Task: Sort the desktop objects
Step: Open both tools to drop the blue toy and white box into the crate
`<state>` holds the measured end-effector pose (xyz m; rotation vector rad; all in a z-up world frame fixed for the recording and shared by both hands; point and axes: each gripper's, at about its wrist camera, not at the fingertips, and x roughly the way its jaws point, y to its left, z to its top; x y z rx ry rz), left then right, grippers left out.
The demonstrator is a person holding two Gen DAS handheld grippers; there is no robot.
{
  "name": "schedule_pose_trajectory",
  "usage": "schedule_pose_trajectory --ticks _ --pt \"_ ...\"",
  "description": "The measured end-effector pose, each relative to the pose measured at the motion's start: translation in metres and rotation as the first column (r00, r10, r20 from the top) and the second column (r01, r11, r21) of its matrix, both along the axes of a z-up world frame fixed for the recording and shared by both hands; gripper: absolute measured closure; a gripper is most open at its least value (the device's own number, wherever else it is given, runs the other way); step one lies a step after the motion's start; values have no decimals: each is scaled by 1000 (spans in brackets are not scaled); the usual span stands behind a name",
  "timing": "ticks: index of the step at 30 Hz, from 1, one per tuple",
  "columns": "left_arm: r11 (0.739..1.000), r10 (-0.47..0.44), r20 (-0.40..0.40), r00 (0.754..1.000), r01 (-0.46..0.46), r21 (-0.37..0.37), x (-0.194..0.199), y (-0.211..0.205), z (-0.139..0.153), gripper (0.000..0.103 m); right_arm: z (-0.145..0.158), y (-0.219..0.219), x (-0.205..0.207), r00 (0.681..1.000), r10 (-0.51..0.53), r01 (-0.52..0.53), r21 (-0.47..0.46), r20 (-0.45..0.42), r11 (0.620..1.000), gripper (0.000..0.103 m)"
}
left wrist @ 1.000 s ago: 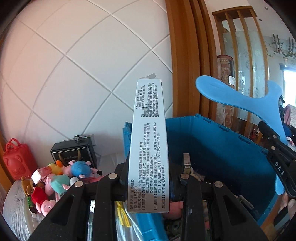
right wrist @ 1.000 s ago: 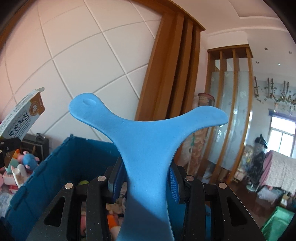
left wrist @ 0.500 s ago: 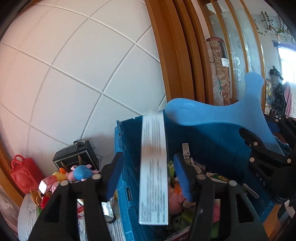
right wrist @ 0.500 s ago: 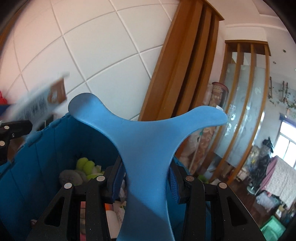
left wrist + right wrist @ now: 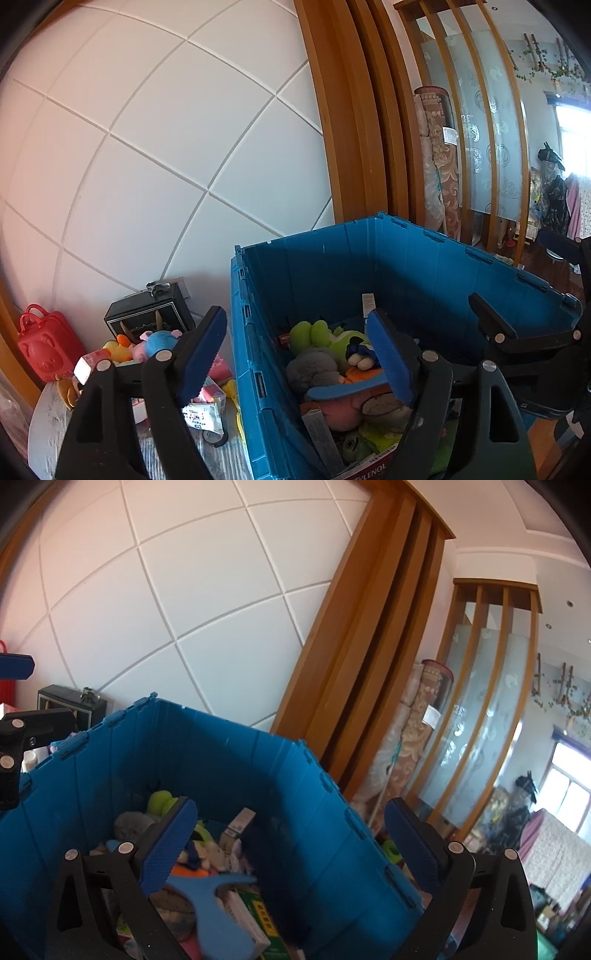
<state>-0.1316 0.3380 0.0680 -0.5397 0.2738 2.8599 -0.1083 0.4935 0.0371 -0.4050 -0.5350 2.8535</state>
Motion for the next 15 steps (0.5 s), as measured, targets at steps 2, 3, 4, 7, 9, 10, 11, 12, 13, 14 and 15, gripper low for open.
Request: schedule_pose_trajectory --ticks 2,3,4,7,9,10,11,12,13,14,15 --pt "1000 -2 2 1000 2 2 1 0 -1 25 0 -2 1 1000 -3 3 6 4 1000 0" --pt "1000 -2 2 1000 2 1 2 0 -1 25 0 -3 3 1000 -4 4 8 5 1000 0" --pt "1000 -4 4 1000 4 1 3 0 -2 24 0 -4 3 1000 -4 4 9 6 1000 0" --pt "1000 -9 9 1000 9 6 6 -1 -3 24 0 -5 5 1000 1 -1 10 7 1000 0" --pt "1000 -9 11 1000 9 9 8 -3 -4 24 0 -7 8 1000 6 -6 12 6 1000 0" --pt "1000 -10 11 1000 10 10 8 -4 -4 24 0 -8 10 1000 8 -8 13 6 1000 0" --pt "1000 -11 12 1000 11 15 9 -5 -4 24 0 -9 11 1000 9 -9 13 6 1000 0" --pt "1000 -10 13 1000 10 19 10 -7 -5 24 0 -10 12 1000 11 -11 13 6 1000 0" --pt "1000 -9 14 1000 8 26 12 -10 -6 24 0 -11 13 1000 13 -13 13 6 1000 0" --pt "1000 -7 13 1000 7 30 14 -12 -6 24 0 -12 14 1000 14 -14 13 7 1000 0" --pt "999 -5 13 1000 5 32 16 -15 -6 24 0 -14 14 1000 16 -16 11 7 1000 0"
